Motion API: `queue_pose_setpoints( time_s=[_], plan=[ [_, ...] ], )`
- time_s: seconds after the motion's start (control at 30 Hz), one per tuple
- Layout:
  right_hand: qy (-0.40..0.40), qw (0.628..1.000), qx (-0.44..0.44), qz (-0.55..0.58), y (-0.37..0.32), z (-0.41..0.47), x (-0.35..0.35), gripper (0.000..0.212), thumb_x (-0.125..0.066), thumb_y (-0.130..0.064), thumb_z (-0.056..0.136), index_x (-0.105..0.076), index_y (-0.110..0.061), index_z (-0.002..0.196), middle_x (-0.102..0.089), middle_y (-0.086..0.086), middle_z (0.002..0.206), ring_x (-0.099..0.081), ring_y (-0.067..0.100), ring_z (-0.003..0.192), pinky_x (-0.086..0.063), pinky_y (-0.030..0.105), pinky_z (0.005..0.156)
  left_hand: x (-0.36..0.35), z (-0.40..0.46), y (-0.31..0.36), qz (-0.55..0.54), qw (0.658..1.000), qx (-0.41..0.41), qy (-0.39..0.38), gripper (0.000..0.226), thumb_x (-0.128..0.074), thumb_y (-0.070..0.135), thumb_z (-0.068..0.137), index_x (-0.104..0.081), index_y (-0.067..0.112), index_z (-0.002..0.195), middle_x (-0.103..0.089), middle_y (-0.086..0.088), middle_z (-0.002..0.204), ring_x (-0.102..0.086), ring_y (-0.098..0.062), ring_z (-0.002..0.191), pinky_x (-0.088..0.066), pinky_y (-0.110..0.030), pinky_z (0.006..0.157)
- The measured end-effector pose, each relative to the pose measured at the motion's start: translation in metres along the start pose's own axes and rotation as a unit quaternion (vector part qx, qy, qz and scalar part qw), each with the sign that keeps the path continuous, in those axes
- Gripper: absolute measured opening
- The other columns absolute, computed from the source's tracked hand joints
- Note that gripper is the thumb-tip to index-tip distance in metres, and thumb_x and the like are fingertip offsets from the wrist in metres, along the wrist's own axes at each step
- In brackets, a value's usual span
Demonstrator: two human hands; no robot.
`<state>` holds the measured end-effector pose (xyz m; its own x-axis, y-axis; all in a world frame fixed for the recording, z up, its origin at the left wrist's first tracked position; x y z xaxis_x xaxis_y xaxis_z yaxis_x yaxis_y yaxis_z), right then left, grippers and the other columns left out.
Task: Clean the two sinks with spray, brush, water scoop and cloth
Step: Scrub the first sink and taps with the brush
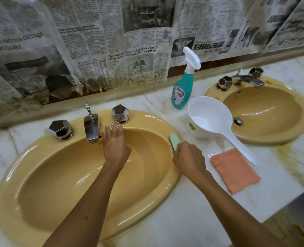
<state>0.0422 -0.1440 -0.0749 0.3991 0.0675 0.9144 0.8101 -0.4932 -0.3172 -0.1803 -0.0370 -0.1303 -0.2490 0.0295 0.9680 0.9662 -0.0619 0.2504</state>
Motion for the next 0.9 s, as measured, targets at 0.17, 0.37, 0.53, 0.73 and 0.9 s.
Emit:
queue_pose_setpoints(
  time_s=[0.17,0.37,0.53,0.73,0.9],
  plan=[
    [-0.002,1.000,-0.004,-0.009,0.013,-0.006,0.000,0.017,-0.047,-0.020,0.092,-0.062,-0.012,0.096,-0.061,0.008,0.091,-0.058,0.035,0.090,-0.043,0.032,0.069,-0.002,0.000,0.000,-0.009,1.000,0.005,0.006,0.079,-0.057,0.006,0.085,-0.021,0.009,0.155,-0.015,-0.013,0.164,-0.002,-0.033,0.152,-0.002,-0.041,0.124],
    [-0.051,0.983,0.174,-0.003,-0.081,0.085,-0.011,0.016,-0.049,-0.021,0.090,-0.062,-0.014,0.097,-0.060,0.010,0.099,-0.058,0.038,0.099,-0.037,0.032,0.069,0.005,0.004,-0.004,-0.010,0.999,0.012,-0.031,0.081,-0.057,0.006,0.087,-0.017,0.015,0.157,-0.011,-0.008,0.165,0.000,-0.028,0.153,-0.006,-0.040,0.124],
    [-0.142,0.945,0.279,-0.098,-0.102,0.128,0.003,0.022,-0.057,-0.027,0.091,-0.070,-0.025,0.108,-0.066,0.004,0.109,-0.058,0.029,0.091,-0.045,0.034,0.070,0.010,0.008,-0.002,-0.007,0.998,0.033,-0.060,0.081,-0.058,0.007,0.086,-0.019,0.016,0.156,-0.011,-0.006,0.165,-0.002,-0.026,0.152,-0.008,-0.039,0.122],
    [-0.143,0.924,0.335,-0.112,-0.117,0.128,-0.008,0.026,-0.061,-0.028,0.091,-0.072,-0.035,0.113,-0.067,-0.003,0.121,-0.059,0.028,0.112,-0.044,0.034,0.082,0.009,0.007,-0.003,-0.026,0.994,0.049,-0.098,0.081,-0.055,0.004,0.085,-0.018,0.019,0.156,-0.008,-0.003,0.166,0.000,-0.024,0.153,-0.023,-0.045,0.119],
    [-0.096,0.931,0.332,-0.118,-0.134,0.133,-0.006,0.021,-0.057,-0.030,0.092,-0.066,-0.025,0.111,-0.067,0.001,0.115,-0.057,0.028,0.111,-0.038,0.039,0.091,0.011,0.008,-0.004,-0.076,0.988,0.071,-0.117,0.083,-0.055,-0.001,0.085,-0.020,0.021,0.157,-0.006,-0.002,0.166,0.001,-0.022,0.153,-0.027,-0.047,0.118]
  ],
)
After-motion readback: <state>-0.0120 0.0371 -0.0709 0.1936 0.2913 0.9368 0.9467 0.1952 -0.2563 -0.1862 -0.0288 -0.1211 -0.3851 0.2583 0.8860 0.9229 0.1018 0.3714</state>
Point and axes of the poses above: each hand's wrist, its own z-axis towards the middle knuckle, its own x-axis out of the back of the hand, y = z × x, the point moved 6 cm from there along z, towards the middle knuckle
